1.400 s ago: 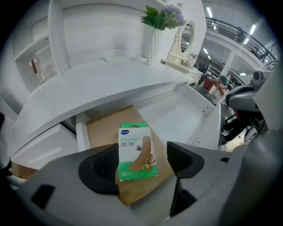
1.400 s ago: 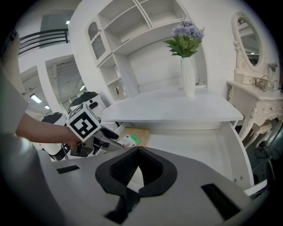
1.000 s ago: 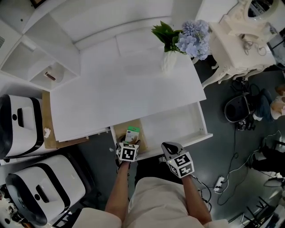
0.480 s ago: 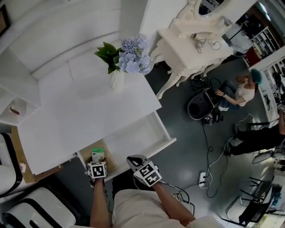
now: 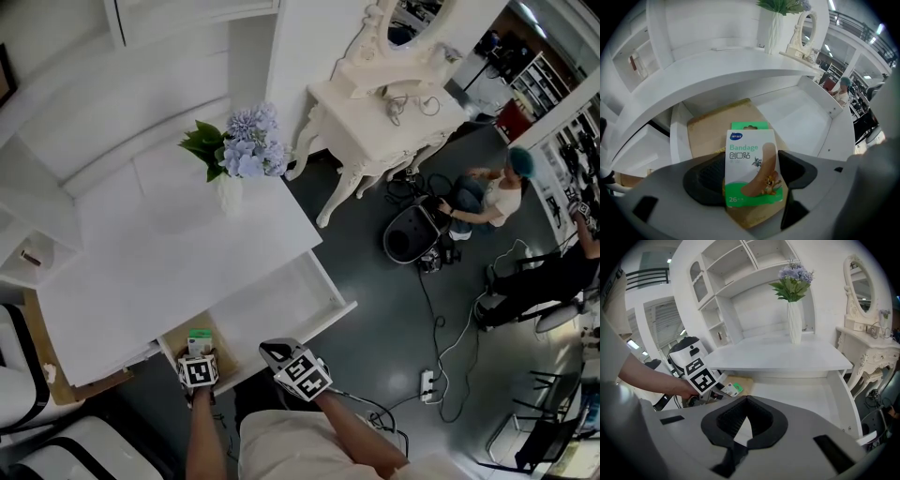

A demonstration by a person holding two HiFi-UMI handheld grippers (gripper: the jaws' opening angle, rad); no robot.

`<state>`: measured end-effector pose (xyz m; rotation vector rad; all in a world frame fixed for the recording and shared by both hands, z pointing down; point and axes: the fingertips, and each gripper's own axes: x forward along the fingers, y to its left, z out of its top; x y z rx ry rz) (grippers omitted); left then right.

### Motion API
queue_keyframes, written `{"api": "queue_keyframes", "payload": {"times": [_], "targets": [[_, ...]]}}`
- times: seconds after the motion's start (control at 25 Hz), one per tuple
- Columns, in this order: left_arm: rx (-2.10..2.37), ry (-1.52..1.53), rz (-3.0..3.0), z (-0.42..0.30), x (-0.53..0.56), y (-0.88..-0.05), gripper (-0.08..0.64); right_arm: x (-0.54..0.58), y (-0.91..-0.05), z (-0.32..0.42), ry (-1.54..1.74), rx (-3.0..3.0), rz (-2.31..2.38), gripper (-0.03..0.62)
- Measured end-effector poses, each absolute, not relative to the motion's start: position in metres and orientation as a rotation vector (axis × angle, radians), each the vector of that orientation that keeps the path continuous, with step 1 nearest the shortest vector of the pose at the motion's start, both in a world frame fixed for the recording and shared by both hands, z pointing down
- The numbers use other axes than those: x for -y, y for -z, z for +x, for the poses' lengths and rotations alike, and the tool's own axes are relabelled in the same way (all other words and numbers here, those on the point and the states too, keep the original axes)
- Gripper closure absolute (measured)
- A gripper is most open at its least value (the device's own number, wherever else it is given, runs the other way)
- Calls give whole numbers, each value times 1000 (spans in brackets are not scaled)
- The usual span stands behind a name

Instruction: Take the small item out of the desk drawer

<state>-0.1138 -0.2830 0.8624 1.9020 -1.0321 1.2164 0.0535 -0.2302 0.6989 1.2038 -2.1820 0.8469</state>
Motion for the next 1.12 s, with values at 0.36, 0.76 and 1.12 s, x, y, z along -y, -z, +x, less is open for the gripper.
{"api": "queue_keyframes", "payload": {"times": [0.36, 0.76, 1.12], "targets": [[1009, -1232, 1906, -113, 282, -858, 201, 218, -692, 48, -842, 2216, 1180, 568], [998, -1220, 1934, -107, 279, -833, 202, 205, -691, 49, -830, 2244, 1158, 568], [1103, -1141, 1992, -104, 285, -802, 202, 196, -686, 39, -875, 2295, 1123, 568]]}}
